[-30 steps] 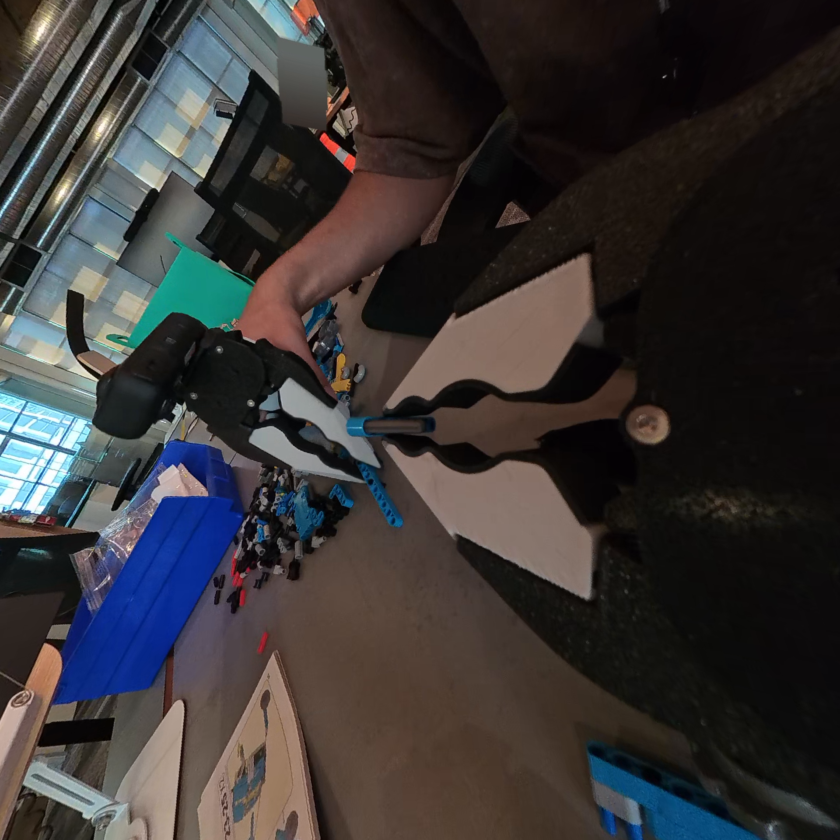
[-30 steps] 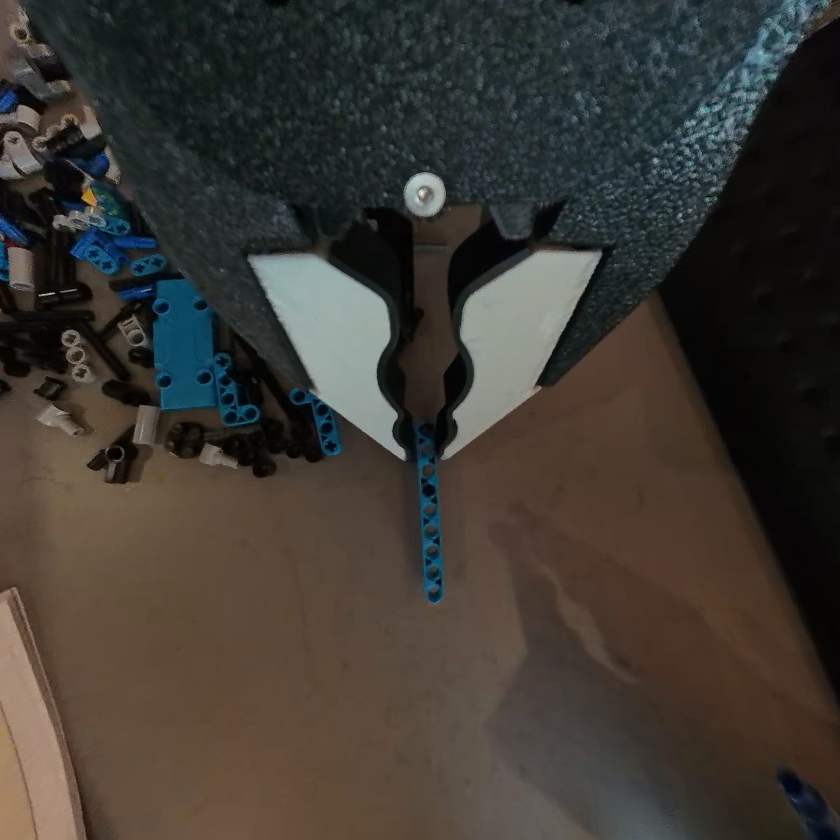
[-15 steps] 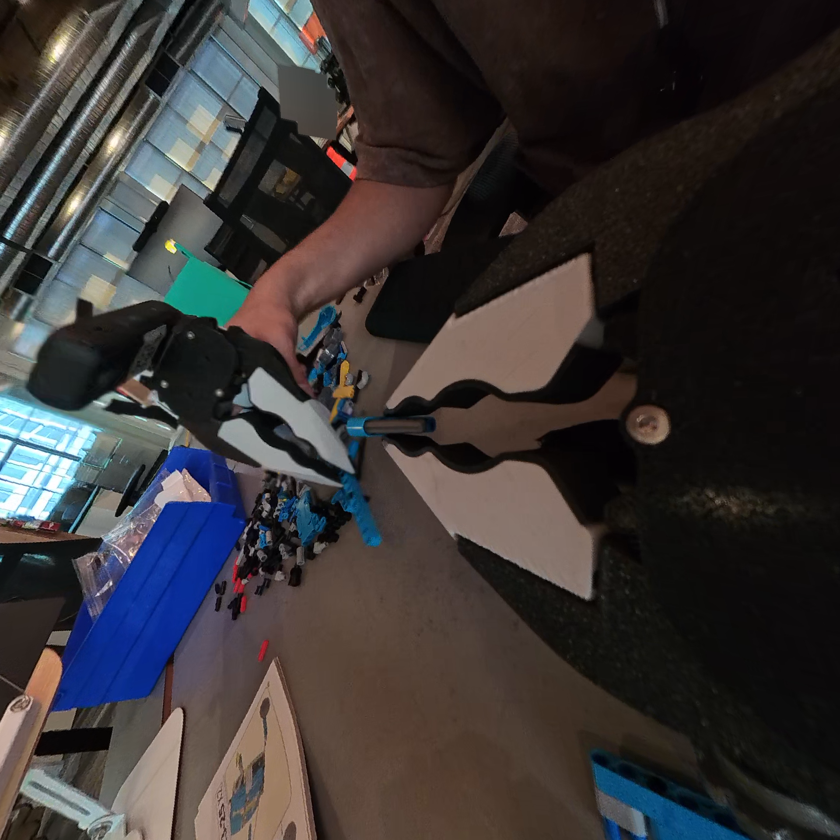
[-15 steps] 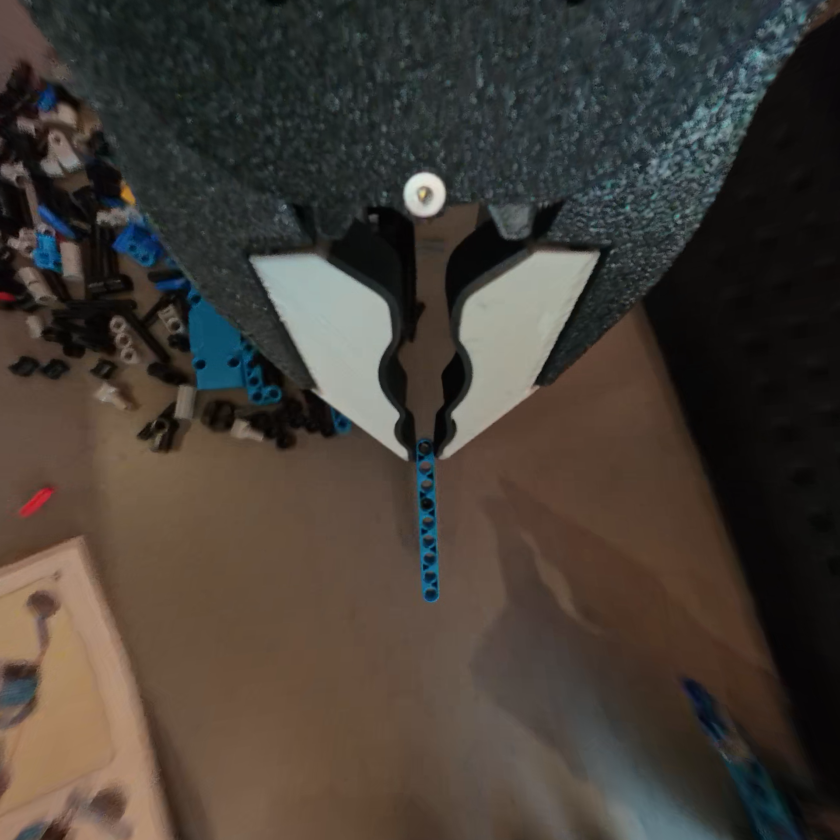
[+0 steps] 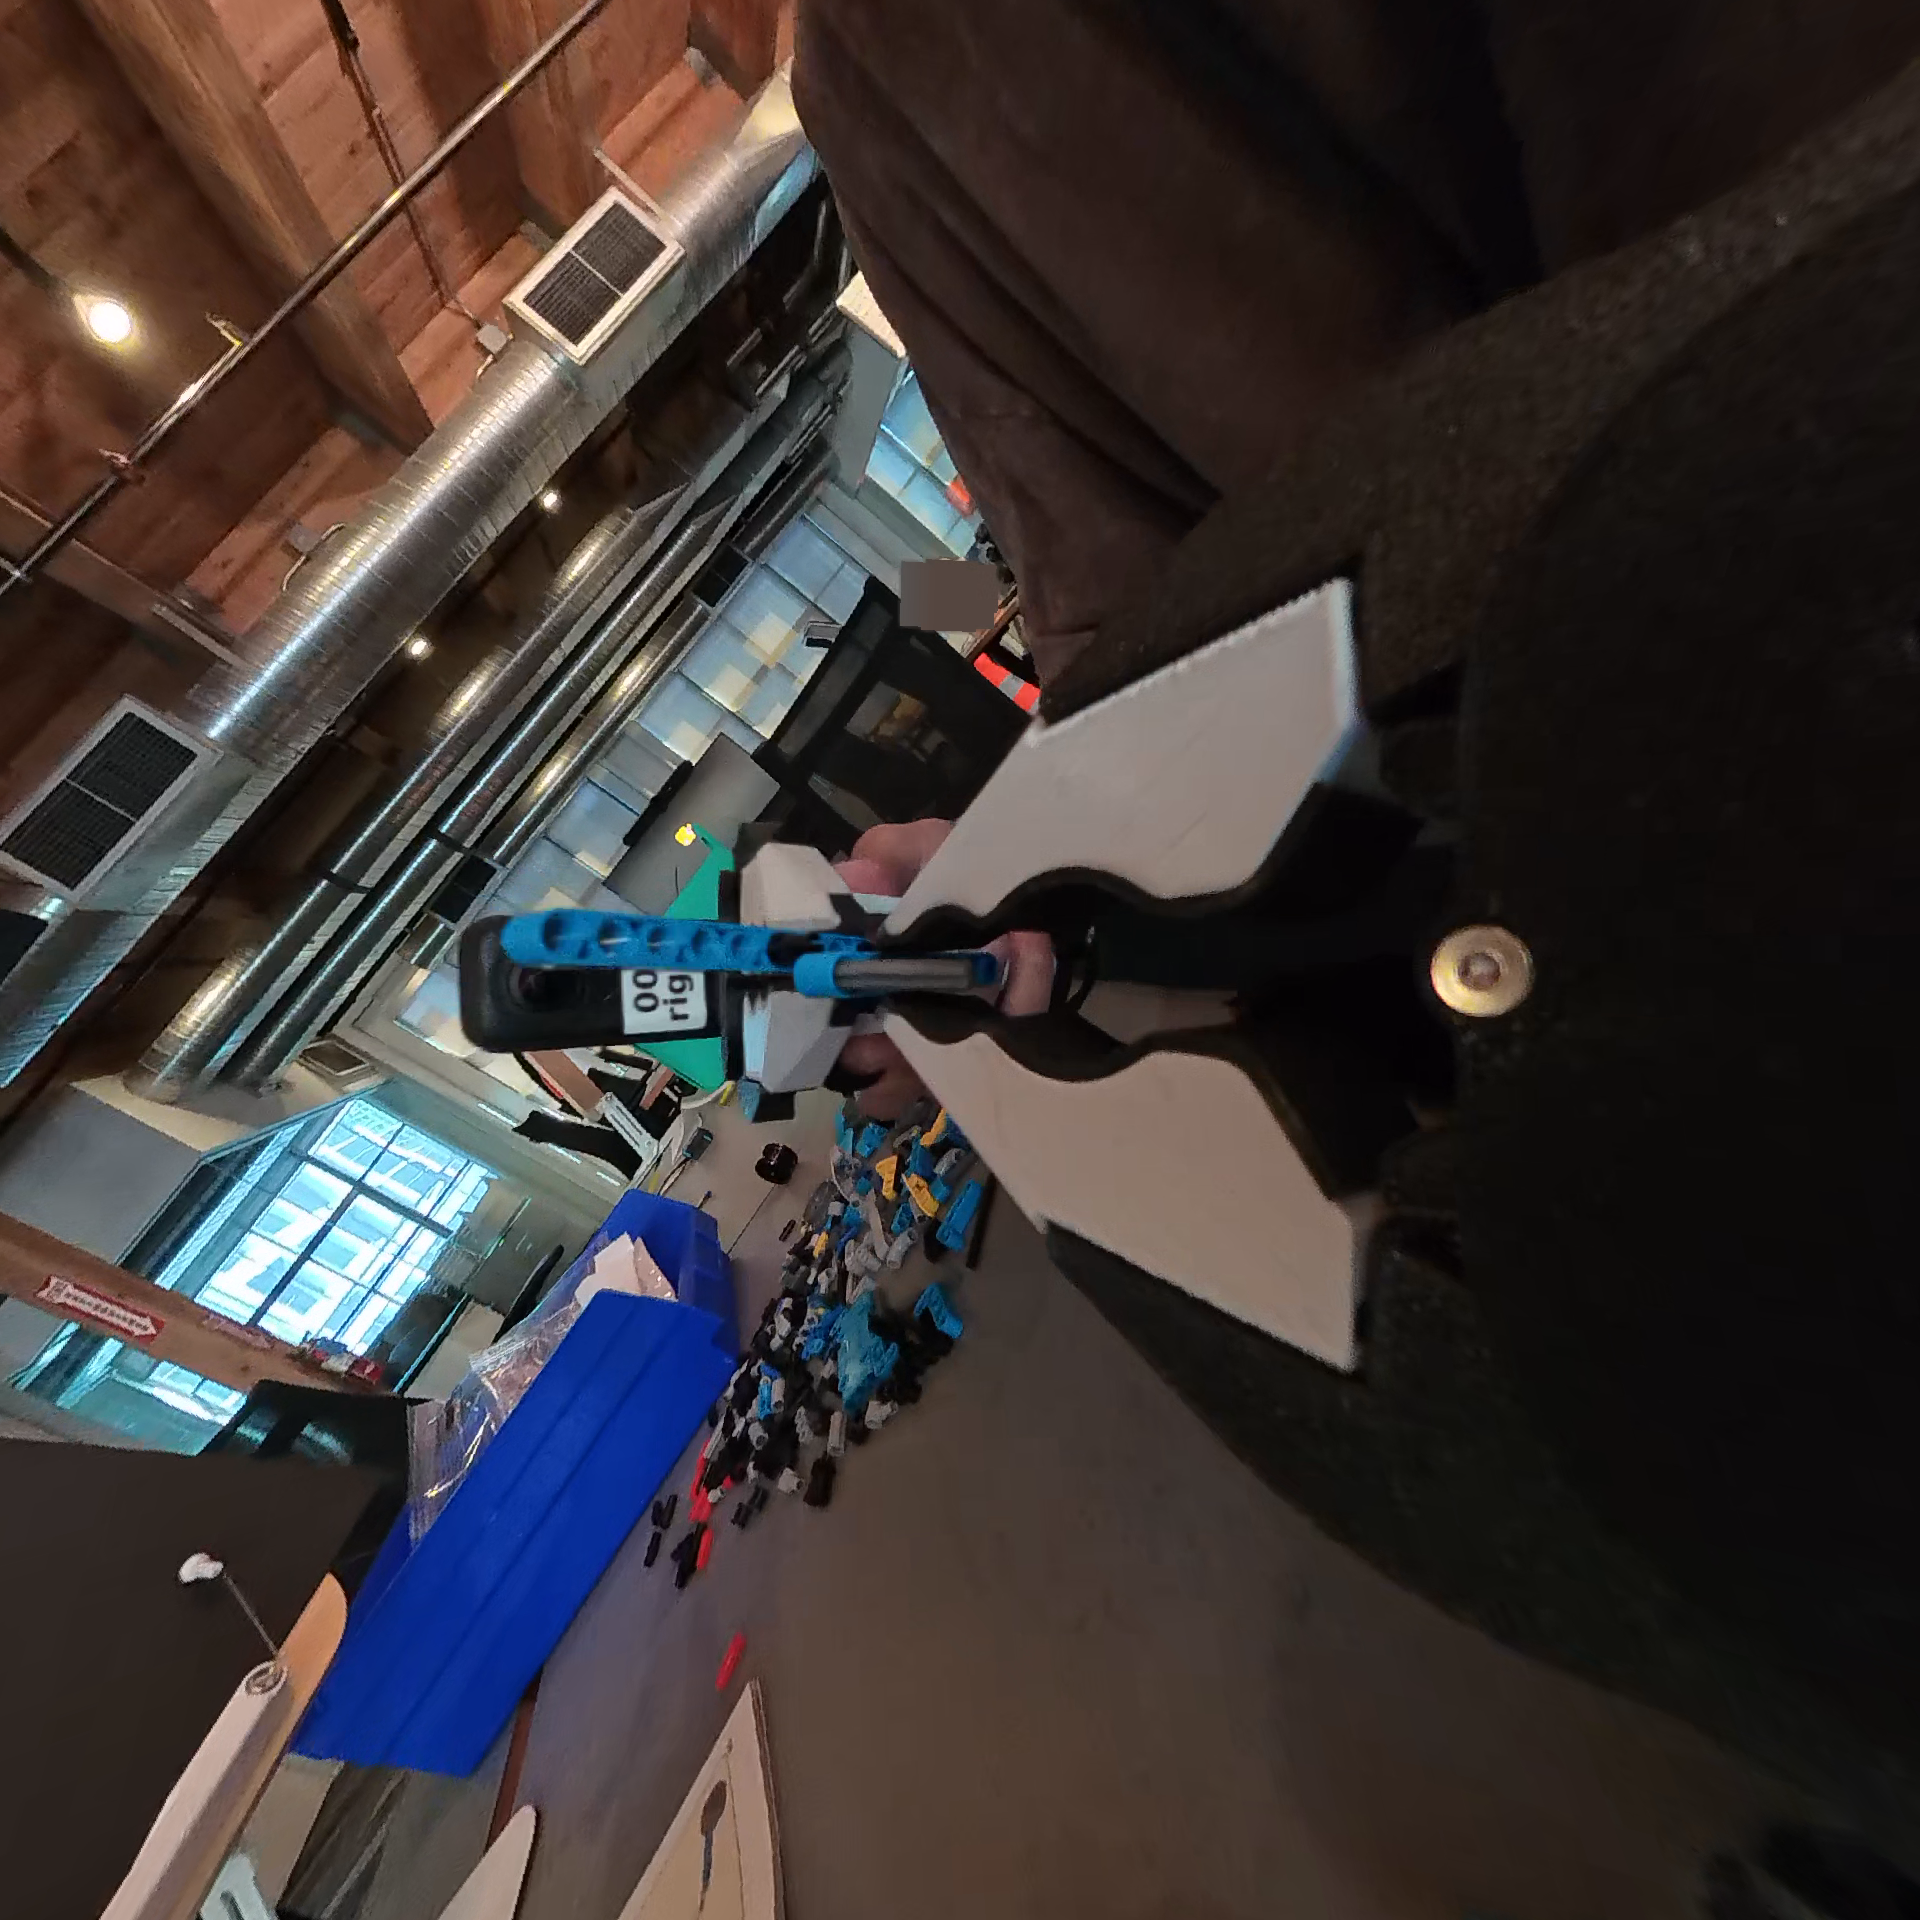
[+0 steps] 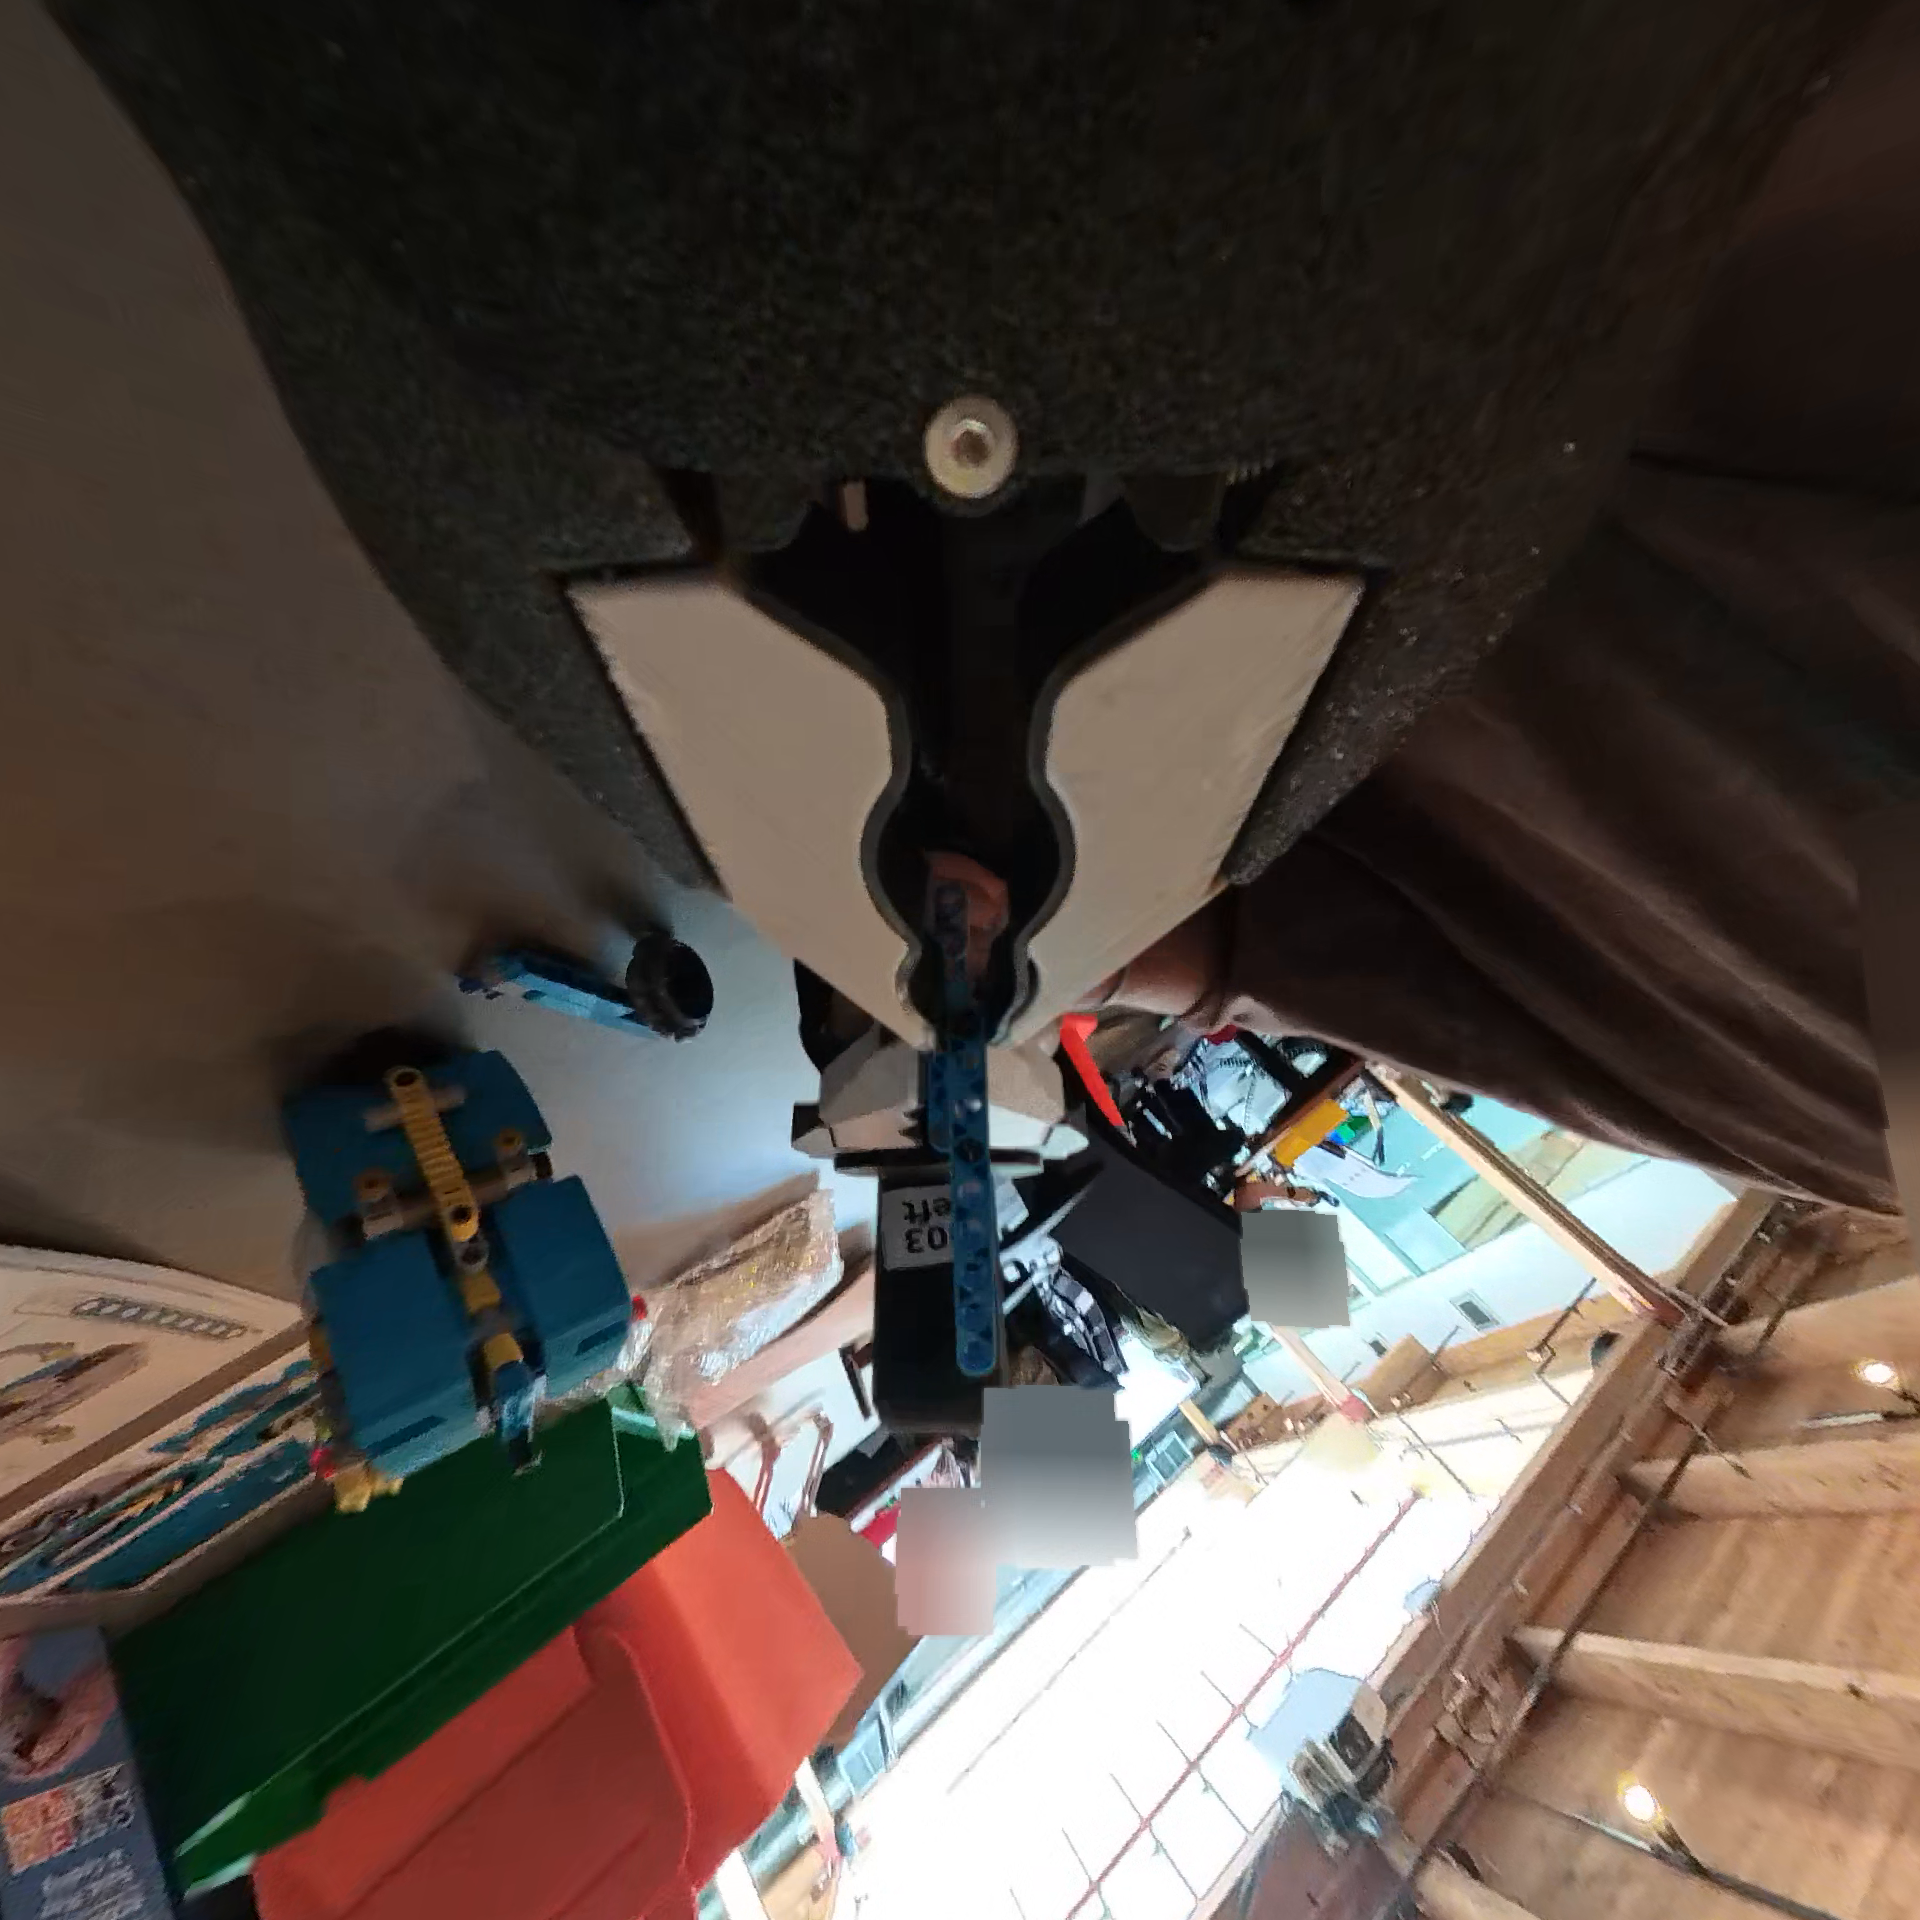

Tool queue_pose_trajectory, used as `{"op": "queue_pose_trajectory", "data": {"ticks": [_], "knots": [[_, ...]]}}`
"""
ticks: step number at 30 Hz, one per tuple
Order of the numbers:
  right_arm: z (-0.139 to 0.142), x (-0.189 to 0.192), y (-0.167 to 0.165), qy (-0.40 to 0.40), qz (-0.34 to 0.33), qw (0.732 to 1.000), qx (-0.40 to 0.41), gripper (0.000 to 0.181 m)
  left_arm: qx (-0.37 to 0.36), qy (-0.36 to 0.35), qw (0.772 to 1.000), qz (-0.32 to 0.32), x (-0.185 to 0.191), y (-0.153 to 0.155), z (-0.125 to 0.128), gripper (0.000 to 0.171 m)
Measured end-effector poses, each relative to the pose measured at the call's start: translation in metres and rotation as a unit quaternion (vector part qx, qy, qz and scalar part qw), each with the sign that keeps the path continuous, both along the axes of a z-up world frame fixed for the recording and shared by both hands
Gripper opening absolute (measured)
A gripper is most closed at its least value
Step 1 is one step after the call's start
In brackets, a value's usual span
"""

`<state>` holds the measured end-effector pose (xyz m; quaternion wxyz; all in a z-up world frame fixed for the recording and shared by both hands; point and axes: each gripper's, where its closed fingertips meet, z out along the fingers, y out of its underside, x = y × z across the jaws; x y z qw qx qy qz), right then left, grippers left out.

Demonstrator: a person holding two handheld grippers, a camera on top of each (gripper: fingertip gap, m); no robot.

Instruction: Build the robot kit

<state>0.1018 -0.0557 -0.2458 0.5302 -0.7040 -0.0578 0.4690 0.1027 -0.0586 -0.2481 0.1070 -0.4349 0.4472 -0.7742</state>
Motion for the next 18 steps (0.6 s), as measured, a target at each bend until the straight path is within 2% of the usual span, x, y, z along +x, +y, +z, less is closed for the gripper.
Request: {"op": "queue_pose_trajectory", "data": {"ticks": [6, 12, 18], "knots": [[-0.0062, 0.0038, -0.0005, -0.028, -0.014, 1.0, -0.001, 0.006, -0.002, 0.003, 1.0, 0.005, 0.0019, 0.0025, -0.0009, 0.006], [-0.0089, 0.0031, -0.0007, -0.021, -0.01, 1.0, -0.004, 0.006, -0.004, 0.003, 1.0, 0.005, 0.0016, 0.0025, -0.0011, 0.006], [-0.0064, -0.0004, 0.002, 0.025, -0.012, 1.0, -0.004, 0.007, -0.031, -0.013, 0.999, 0.011, 0.0004, 0.007, 0.0056, 0.006]]}}
